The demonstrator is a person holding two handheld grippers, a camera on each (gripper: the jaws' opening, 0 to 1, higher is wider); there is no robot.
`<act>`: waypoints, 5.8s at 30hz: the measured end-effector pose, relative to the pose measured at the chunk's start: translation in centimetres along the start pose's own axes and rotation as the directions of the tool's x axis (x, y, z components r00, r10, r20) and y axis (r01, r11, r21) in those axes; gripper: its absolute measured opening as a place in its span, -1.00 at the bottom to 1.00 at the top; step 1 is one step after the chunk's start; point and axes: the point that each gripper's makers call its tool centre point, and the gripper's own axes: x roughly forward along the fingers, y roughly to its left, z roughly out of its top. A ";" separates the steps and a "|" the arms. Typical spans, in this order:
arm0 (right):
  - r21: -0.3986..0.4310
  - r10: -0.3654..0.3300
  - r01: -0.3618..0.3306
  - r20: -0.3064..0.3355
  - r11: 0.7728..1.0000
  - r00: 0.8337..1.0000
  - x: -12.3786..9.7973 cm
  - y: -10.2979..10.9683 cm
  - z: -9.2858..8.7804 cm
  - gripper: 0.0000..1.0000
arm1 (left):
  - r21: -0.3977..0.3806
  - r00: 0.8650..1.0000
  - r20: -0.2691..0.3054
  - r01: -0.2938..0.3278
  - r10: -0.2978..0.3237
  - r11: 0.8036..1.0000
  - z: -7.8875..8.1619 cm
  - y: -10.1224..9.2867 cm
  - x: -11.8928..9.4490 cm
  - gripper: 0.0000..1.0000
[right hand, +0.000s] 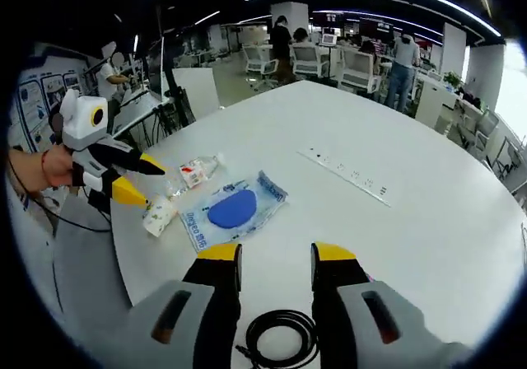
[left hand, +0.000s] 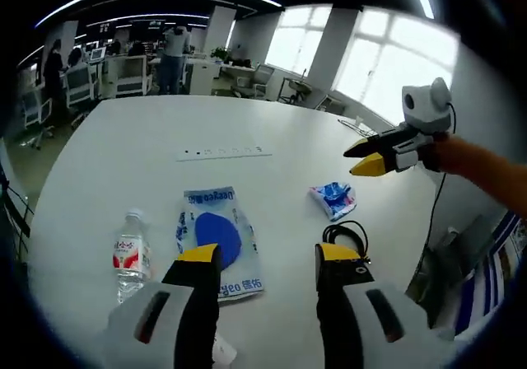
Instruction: Arrange the tabletop items into an orderly group along one side of the table until the central work area is clear of visible clutter.
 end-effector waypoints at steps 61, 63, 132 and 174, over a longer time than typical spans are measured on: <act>-0.333 0.243 -0.334 -0.285 0.882 0.927 17.9 4.3 6.8 -0.48 | -0.146 0.994 0.037 -0.095 0.102 0.985 -3.4 7.2 -3.4 -0.07; -0.338 0.246 -0.342 -0.295 0.877 0.923 18.6 4.3 6.9 -0.50 | -0.152 0.994 0.039 -0.095 0.102 0.984 -3.5 7.3 -3.4 -0.07; -0.260 0.244 -0.487 -0.619 0.834 0.747 28.4 2.1 1.6 -0.90 | -0.180 0.984 0.105 -0.125 0.145 0.976 -3.9 9.4 -3.7 -0.09; -0.201 0.274 -0.450 -0.562 0.870 0.780 23.8 2.4 3.1 -1.00 | -0.145 0.990 0.096 -0.092 0.106 0.985 -3.3 8.2 -2.9 -0.10</act>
